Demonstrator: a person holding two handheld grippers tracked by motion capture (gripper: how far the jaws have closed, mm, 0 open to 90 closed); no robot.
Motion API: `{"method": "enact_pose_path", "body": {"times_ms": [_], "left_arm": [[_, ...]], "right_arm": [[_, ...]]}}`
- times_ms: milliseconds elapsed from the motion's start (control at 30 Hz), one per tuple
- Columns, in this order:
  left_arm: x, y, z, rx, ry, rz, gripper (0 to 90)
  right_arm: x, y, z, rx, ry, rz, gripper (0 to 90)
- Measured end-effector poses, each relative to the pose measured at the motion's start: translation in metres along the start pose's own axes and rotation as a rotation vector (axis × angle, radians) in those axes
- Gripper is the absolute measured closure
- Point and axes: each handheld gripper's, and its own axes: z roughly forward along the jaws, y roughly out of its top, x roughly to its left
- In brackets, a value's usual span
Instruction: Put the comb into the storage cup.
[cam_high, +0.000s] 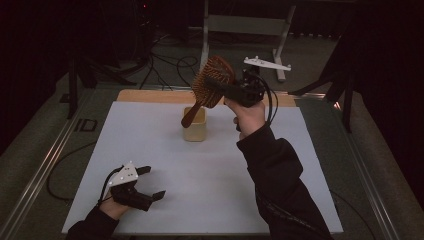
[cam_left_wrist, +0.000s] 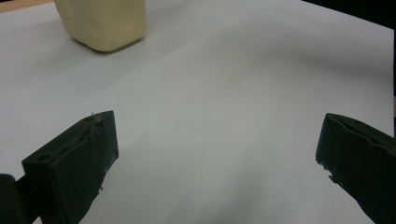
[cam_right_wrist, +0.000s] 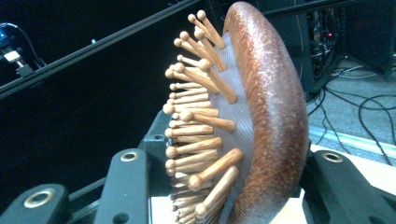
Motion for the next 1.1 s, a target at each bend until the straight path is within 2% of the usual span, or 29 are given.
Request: {"method": "enact_pose_path", "body": {"times_ms": [367,700,800,1100], "left_arm": [[0.000,0.000,-0.001,-0.011,-0.004,0.007,0.0],[-0.001,-0.001,-0.001,-0.014,-0.010,0.011,0.0],[-0.001,-0.001,-0.001,-0.015,-0.013,0.012,0.0],[-0.001,-0.001,-0.001,-0.021,-0.021,0.011,0.0]], "right_arm": [[-0.008,0.011,0.010,-0.008,-0.035,-0.009,51.9],[-0.020,0.018,0.022,-0.013,-0.097,-0.020,51.9],[-0.026,0.017,0.027,-0.015,-0.105,-0.004,51.9],[-0.041,0.001,0.044,0.023,-0.145,0.005,51.9]]}}
